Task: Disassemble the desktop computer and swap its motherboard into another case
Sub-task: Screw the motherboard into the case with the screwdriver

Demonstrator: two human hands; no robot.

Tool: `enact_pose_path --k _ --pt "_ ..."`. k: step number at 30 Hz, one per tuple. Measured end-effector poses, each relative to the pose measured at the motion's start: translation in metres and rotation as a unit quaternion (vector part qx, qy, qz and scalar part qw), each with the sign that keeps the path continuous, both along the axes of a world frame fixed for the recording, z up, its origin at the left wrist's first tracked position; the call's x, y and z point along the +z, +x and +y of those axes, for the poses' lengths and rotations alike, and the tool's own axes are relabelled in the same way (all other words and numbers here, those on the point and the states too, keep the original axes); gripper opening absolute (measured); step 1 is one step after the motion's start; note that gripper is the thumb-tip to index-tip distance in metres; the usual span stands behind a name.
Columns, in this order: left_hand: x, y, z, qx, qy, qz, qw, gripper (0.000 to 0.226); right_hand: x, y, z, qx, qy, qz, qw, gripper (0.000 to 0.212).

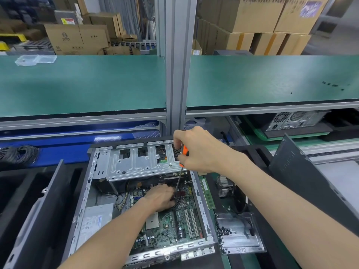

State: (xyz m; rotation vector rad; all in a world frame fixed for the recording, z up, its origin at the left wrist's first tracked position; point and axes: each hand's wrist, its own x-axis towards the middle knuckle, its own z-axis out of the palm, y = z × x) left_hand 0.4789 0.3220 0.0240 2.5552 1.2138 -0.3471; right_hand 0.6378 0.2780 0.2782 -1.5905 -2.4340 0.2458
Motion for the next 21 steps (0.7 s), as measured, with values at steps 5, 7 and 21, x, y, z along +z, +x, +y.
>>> enact_pose_path --k 5,7,21 --pt "-0.004 -0.006 0.0 0.001 0.001 -0.057 0.998 0.025 0.005 0.0 -0.004 -0.018 0.01 0.019 1.0 0.018" --pt "-0.004 -0.008 0.0 0.002 -0.008 -0.074 0.997 0.024 0.008 0.001 -0.006 -0.026 0.033 0.03 0.999 0.015" --pt "0.026 -0.028 -0.026 0.419 -0.428 -0.524 0.605 0.03 0.025 -0.003 -0.001 -0.073 0.07 0.047 0.994 0.011"
